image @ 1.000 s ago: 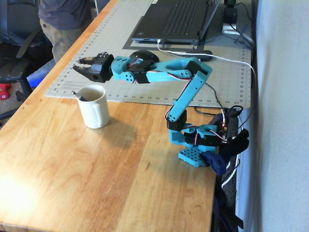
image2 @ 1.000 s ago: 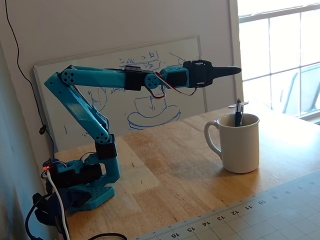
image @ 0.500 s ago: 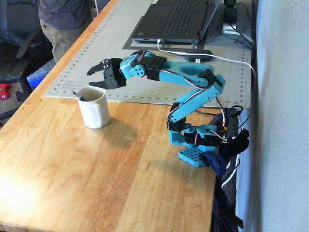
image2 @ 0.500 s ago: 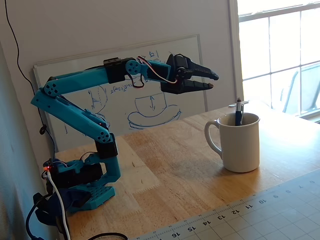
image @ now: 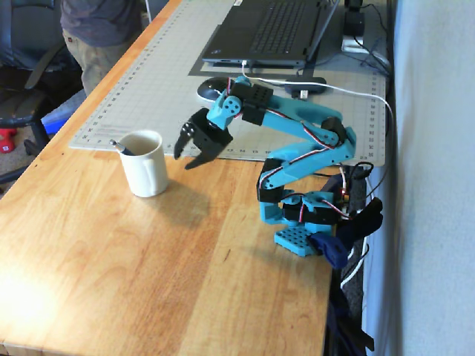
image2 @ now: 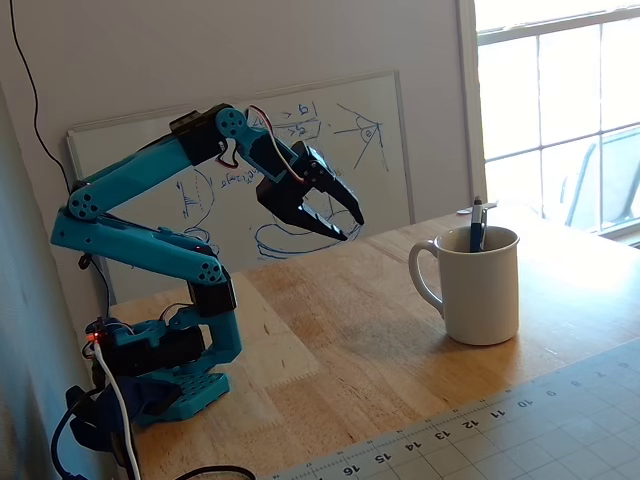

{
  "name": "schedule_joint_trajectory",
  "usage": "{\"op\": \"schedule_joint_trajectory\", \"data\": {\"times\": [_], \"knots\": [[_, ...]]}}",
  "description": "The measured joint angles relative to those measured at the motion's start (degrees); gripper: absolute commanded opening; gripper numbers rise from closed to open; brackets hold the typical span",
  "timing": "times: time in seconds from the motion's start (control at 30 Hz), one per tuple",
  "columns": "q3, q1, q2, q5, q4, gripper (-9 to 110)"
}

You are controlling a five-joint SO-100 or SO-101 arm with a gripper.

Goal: Grasp a pen and put it in a mug.

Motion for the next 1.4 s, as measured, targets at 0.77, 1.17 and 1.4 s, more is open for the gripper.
{"op": "schedule_joint_trajectory", "data": {"times": [0.77,1.17,1.4], "knots": [[28.74,0.35,27.95,-13.10,1.76,2],[40.61,1.67,38.23,-13.89,2.64,1],[40.69,1.67,38.23,-13.89,2.64,2]]}}
